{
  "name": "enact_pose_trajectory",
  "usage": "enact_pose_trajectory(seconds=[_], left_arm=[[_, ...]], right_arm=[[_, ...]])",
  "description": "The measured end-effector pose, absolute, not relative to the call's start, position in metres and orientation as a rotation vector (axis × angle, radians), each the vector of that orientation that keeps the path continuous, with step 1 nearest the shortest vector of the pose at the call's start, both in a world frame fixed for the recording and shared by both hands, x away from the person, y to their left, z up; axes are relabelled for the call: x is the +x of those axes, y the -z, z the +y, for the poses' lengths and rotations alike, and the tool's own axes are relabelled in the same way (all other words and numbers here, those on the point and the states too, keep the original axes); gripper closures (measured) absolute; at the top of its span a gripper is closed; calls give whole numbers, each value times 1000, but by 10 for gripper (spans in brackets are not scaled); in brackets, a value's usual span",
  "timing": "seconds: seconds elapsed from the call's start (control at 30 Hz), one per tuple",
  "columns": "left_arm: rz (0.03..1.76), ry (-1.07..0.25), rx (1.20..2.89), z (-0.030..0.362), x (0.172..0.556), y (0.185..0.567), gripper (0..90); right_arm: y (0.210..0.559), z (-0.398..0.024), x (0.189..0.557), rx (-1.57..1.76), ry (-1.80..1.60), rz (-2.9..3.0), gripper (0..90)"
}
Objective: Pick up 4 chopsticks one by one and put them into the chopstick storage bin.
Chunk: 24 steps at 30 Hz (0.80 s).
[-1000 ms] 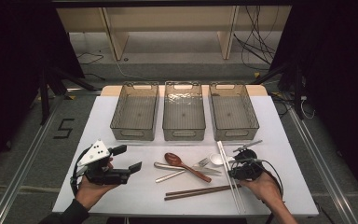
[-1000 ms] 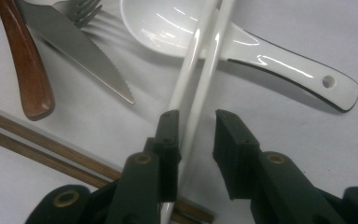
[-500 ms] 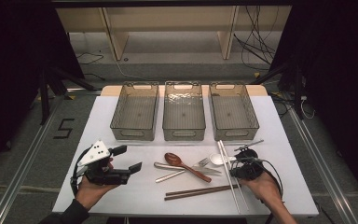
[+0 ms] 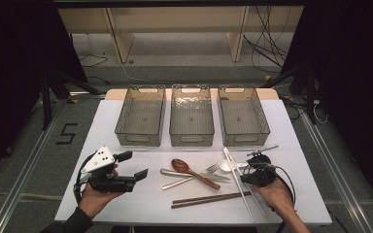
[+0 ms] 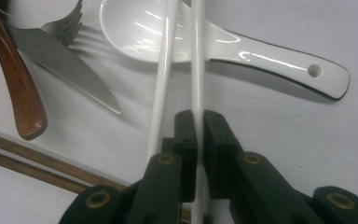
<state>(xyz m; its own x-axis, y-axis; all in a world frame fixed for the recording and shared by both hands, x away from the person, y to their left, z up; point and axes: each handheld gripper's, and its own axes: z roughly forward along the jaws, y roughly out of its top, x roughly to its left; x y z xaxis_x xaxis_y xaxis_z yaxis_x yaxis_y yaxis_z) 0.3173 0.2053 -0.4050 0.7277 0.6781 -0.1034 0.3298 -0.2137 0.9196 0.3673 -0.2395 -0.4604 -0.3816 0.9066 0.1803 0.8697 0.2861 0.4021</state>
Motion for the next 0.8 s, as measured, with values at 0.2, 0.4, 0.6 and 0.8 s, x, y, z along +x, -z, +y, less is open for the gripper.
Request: enact_pose_trajectory(seconds=[0.2,0.4,0.6,0.8], left_arm=[[790,-390,1816,206,317,405,158],[792,-388,1816,206,317,405,158],[796,-388,1815,206,318,405,158],[798,-387,1815,206,318,406,158]], right_arm=[[455,-239,366,1676,-689,2435,858],[449,-240,365,1630,-717,2428,861],[439,-240,362,1598,-793,2402,862],[424,-236,356,1526,-912,2377,862]])
